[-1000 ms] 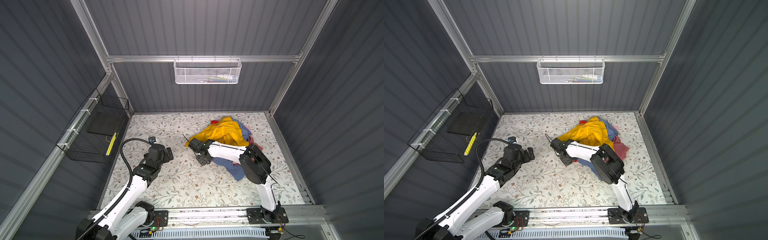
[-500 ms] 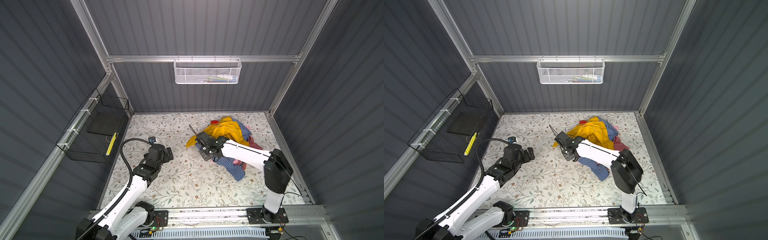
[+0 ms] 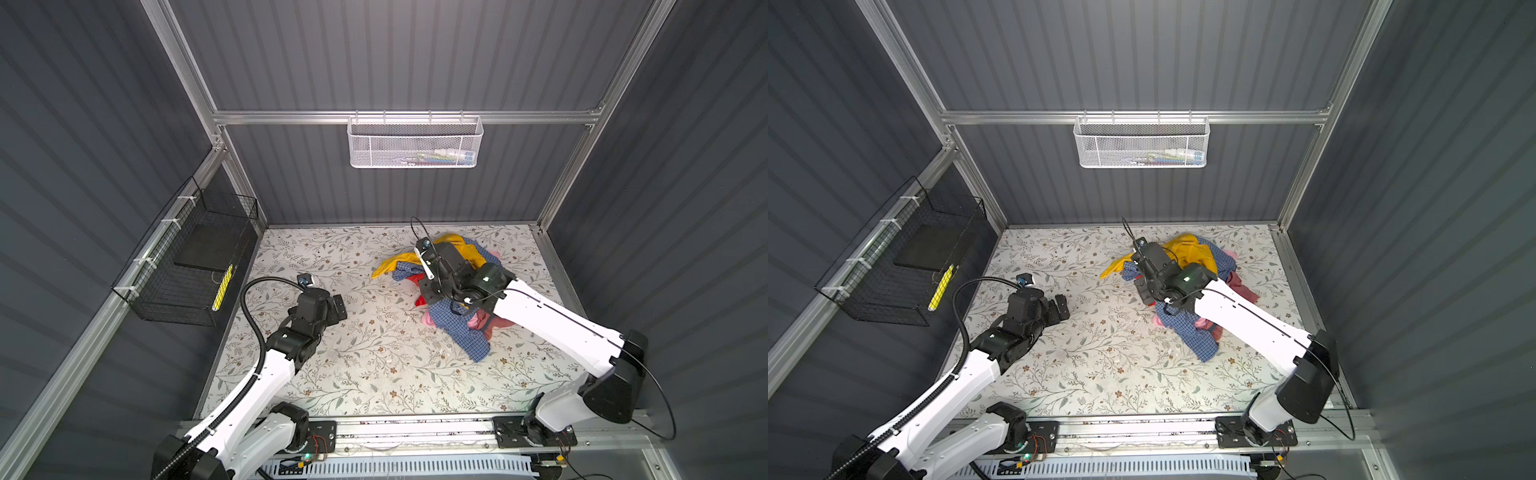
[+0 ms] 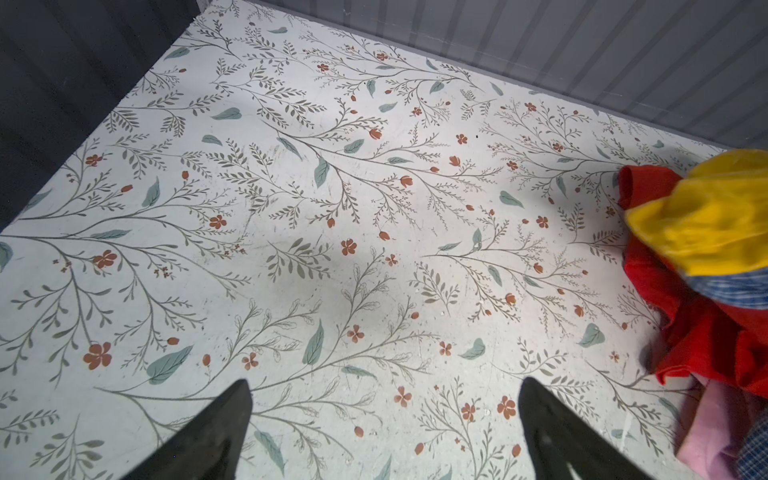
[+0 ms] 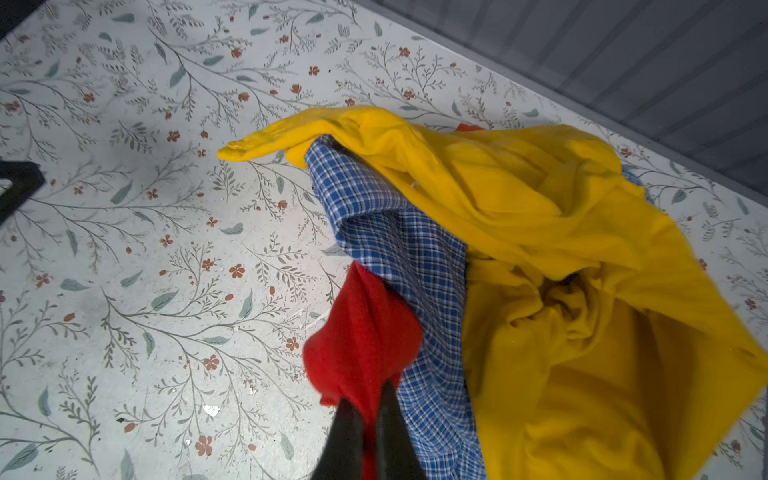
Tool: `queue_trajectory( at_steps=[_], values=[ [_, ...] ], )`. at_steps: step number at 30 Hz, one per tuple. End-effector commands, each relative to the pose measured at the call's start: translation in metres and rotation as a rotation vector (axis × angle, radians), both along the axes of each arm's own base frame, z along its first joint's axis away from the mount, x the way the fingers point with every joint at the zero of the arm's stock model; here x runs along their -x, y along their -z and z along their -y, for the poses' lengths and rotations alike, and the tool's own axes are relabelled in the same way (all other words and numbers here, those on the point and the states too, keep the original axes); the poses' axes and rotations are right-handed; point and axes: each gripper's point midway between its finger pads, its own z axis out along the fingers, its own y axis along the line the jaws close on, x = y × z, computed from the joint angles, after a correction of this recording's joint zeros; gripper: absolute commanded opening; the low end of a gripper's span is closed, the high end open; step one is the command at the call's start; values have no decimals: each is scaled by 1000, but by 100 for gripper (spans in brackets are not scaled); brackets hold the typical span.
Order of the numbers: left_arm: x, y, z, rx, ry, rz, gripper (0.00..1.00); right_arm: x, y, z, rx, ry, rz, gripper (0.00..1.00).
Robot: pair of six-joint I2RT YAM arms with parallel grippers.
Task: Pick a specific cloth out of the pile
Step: 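Grasp the red cloth with the right gripper and lift it up, then grasp the red cloth with the left gripper while the right gripper holds it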
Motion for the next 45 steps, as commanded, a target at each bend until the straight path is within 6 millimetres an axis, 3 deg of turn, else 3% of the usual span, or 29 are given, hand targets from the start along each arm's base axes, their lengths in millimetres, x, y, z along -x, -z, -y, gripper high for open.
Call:
queue_trajectory(
  at_steps=[1,7,13,33,40,45],
  values=[
    [2,9,4,0,20,-29,100,0,-45,9,-80,10,68,0],
    [-2,11,9,6,36,-39,100,4,-89,29,-156,30,145,0],
    [-7,11,14,11,51,-45,100,9,-118,43,-173,34,192,0],
    [-33,16,56,78,191,-66,100,36,-214,64,-314,-27,374,0],
    [-38,5,98,119,338,-32,100,51,-246,59,-419,-109,398,0],
    [-45,-15,137,140,459,20,100,59,-253,50,-466,-169,384,0]
  ],
)
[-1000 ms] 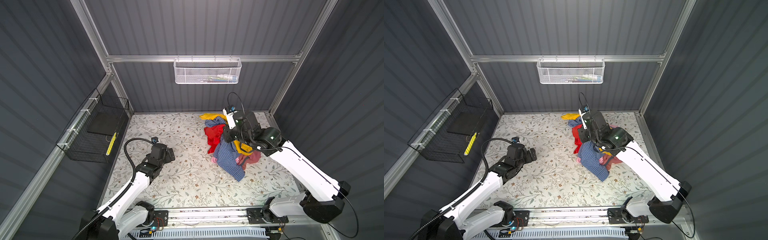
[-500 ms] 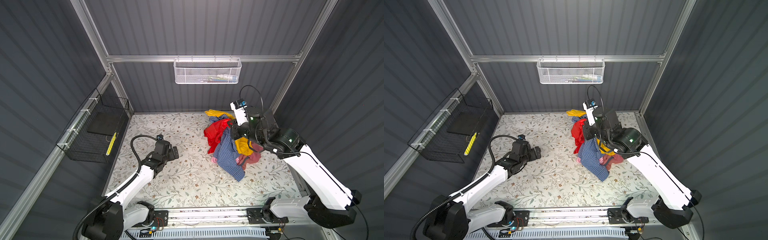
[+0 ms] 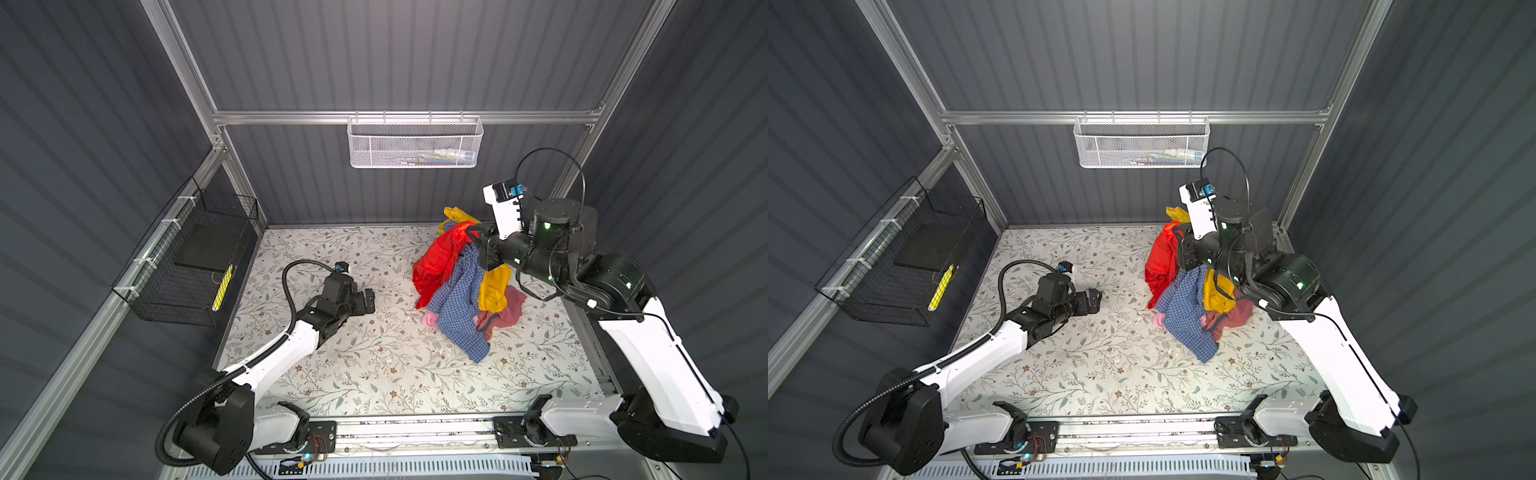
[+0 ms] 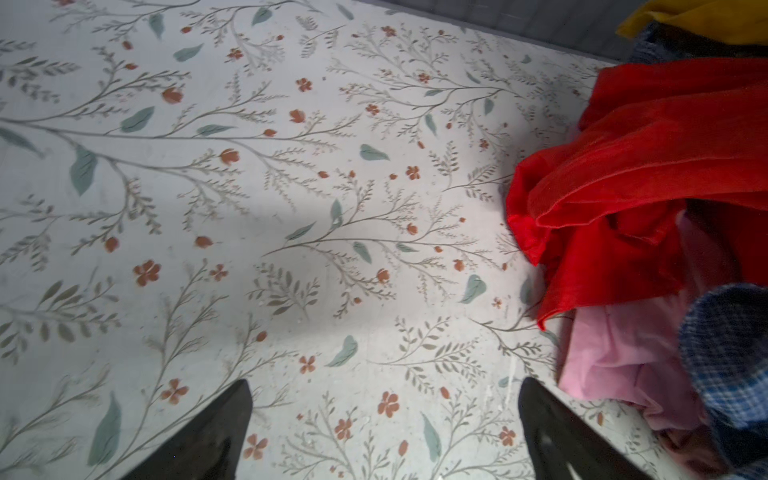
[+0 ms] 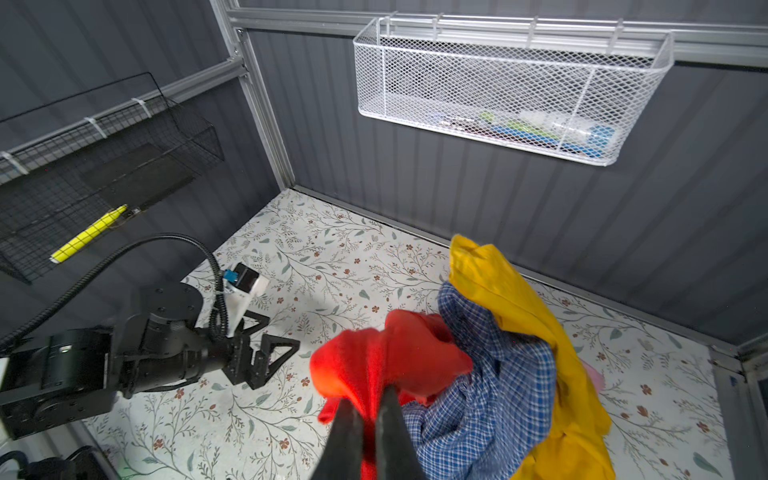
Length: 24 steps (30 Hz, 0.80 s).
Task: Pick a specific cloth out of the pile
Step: 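Grasp the red cloth with the left gripper while the right gripper holds it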
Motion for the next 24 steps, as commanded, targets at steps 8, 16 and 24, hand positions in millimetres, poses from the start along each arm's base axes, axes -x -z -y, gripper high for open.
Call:
queue_trajectory(
  at_steps=[8,16,24],
  values=[
    [-23,-77,104,127,316,194,100,13,-26,-5,-142,-94,37,0],
    [-17,-98,193,153,559,265,100,6,1,-12,-214,-137,-48,0],
    [-45,-111,220,144,535,335,99,8,15,-8,-239,-152,-84,0]
  ],
)
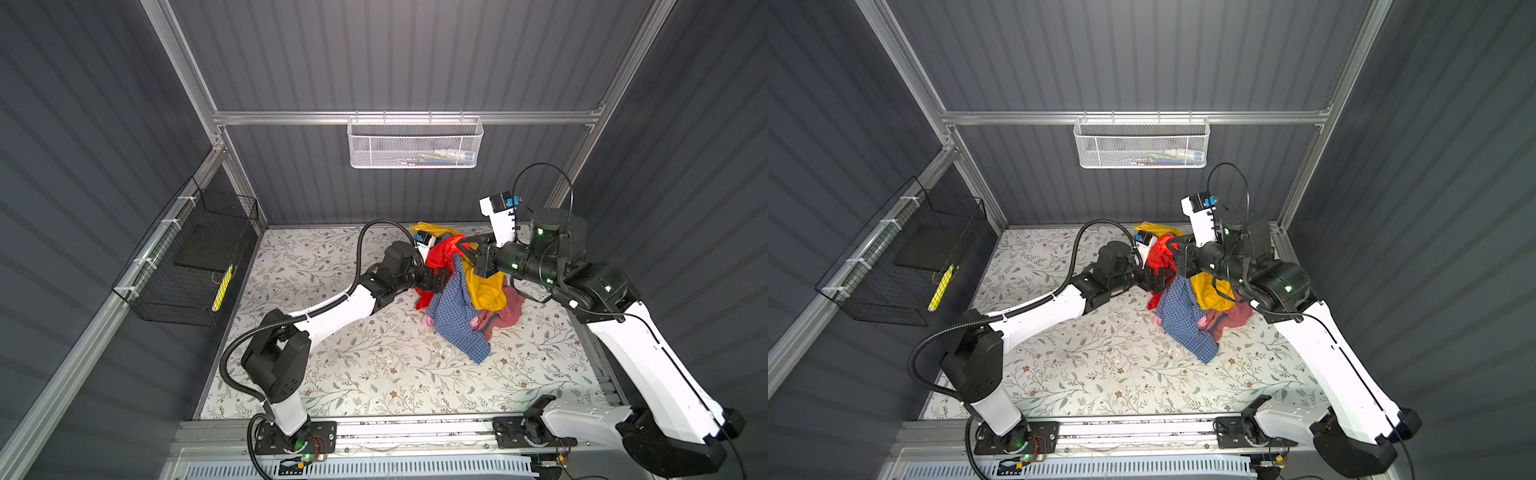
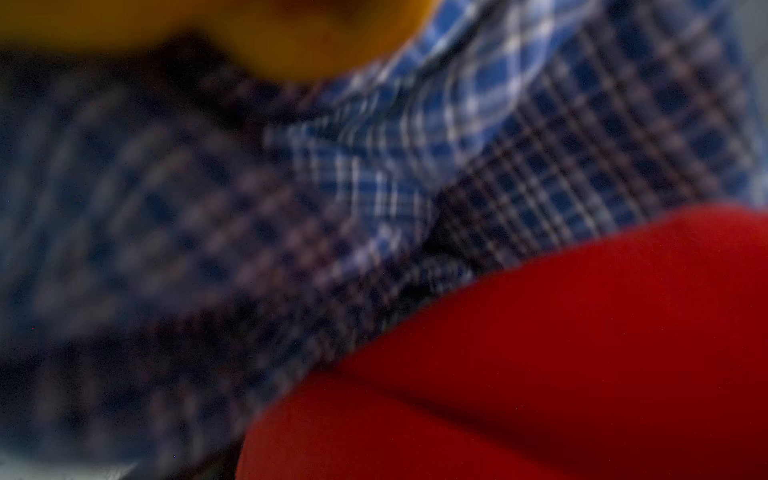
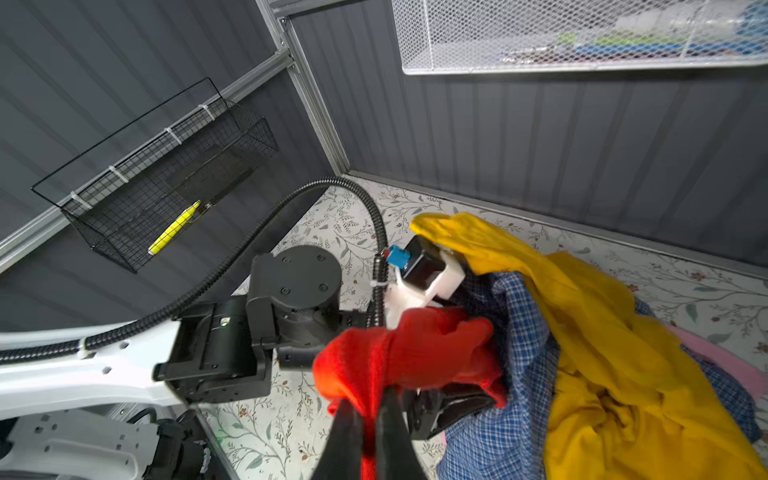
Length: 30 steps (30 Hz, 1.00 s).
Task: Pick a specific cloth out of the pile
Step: 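Grasp the red cloth with the left gripper while the right gripper holds it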
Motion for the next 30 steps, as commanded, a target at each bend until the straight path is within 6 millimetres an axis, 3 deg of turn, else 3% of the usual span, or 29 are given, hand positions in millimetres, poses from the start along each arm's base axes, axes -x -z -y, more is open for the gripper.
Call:
queue_trajectory(
  at_steps=[1,5,6,13,16,23,24,26,30],
  values=[
    [-15,-24,6,19,-17,78,95,9,-24,2,-85,-27,58,0],
    [-18,-24,-2,1,-53,90,63,5,-14,12,-84,9,36,0],
    [-17,-26,-6,-6,-62,97,59,2,-9,15,-79,20,24,0],
    [-6,-22,-29,-61,-102,93,57,-9,9,28,-55,79,-27,0],
    [-2,-22,-33,-73,-102,89,50,-4,3,35,-73,91,-5,0],
    [3,-29,-35,-107,-77,95,0,-8,18,37,-66,108,-36,0],
    [4,-32,-36,-106,-77,101,0,-8,19,36,-69,105,-39,1],
    [4,-39,-39,-105,-89,112,0,-9,26,35,-64,102,-49,10],
    [5,-66,-54,-118,-136,164,0,-11,42,37,-36,107,-67,56]
  ],
)
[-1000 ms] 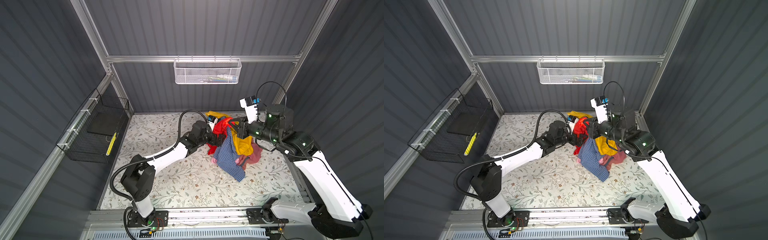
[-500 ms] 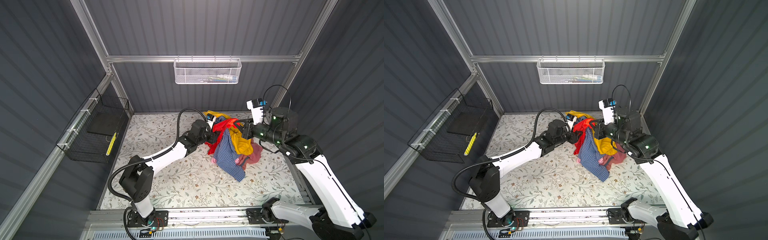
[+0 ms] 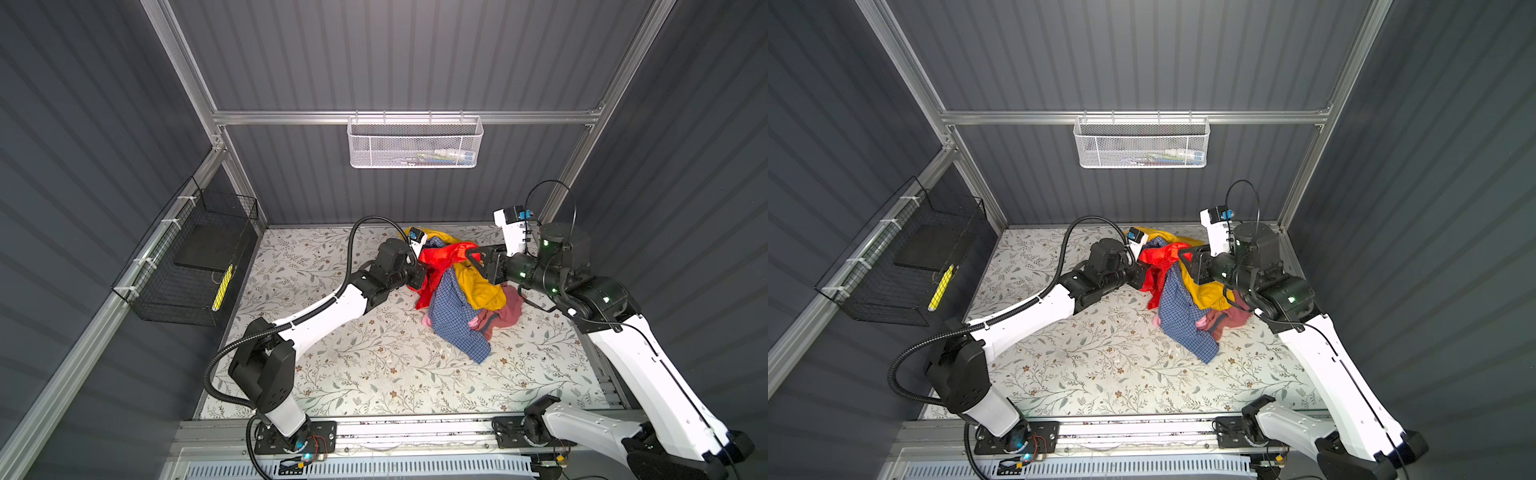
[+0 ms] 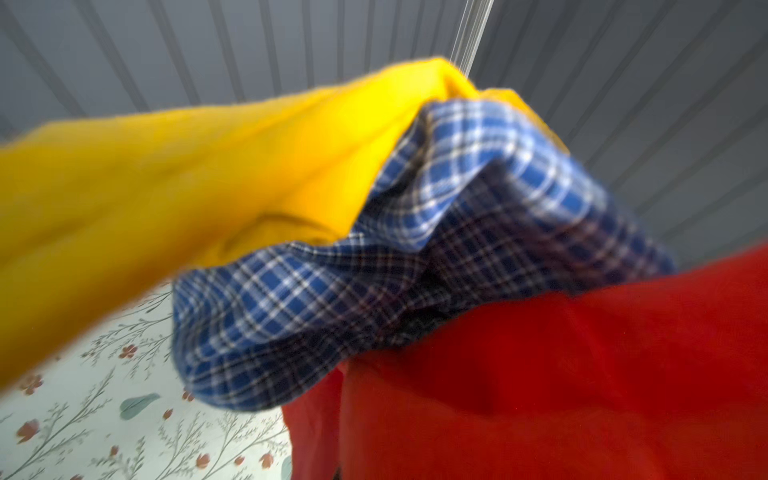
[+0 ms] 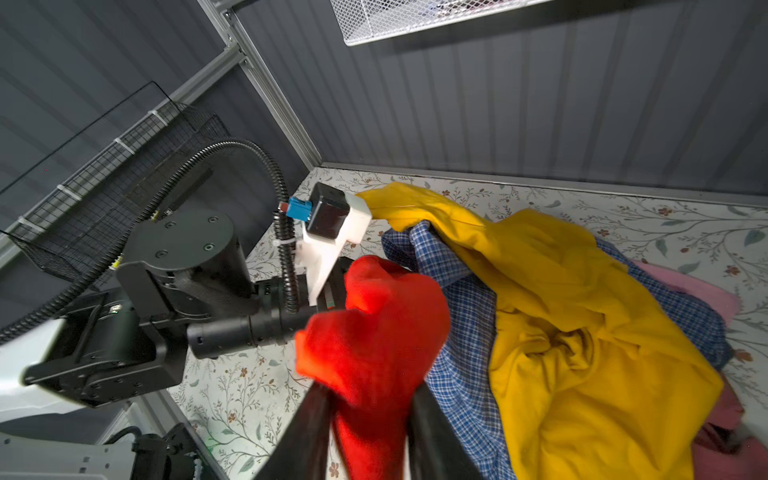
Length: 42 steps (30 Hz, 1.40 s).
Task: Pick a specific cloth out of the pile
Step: 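Grasp the red cloth with the left gripper while the right gripper holds it, then pull the red cloth from the pile with the left gripper while the right releases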
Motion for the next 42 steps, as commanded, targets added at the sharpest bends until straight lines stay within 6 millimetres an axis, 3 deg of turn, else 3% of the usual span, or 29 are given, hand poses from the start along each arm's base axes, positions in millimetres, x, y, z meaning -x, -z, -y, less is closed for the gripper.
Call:
queue_trajectory(
  at_steps=[1,3,5,8,16,22,28,32,35,37,42],
  values=[
    [2,-61,-17,23,-38,118,0,1,1,1,-5,-5,26,62],
    [4,-81,-28,22,-66,159,0,2,9,0,1,-13,24,74],
    [6,-93,-35,15,-84,179,0,3,16,-1,-1,-22,25,99],
    [10,-123,-43,27,-97,220,0,2,28,-1,3,-25,19,99],
    [19,-155,-71,10,-167,273,0,-1,52,2,15,4,3,99],
    [9,-146,-63,-45,-169,244,0,-8,99,1,51,21,-86,99],
    [5,-167,-60,-38,-158,288,0,-19,147,2,81,62,-155,99],
    [3,-162,-45,-38,-103,277,0,-31,174,5,101,107,-167,99],
    [0,-158,-43,-43,-99,265,0,-44,204,12,152,176,-218,99],
    [-2,-161,-51,-56,-133,275,0,-49,219,13,181,198,-252,97],
    [-11,-182,-95,-38,-227,283,0,-60,253,22,216,263,-348,89]
  ],
)
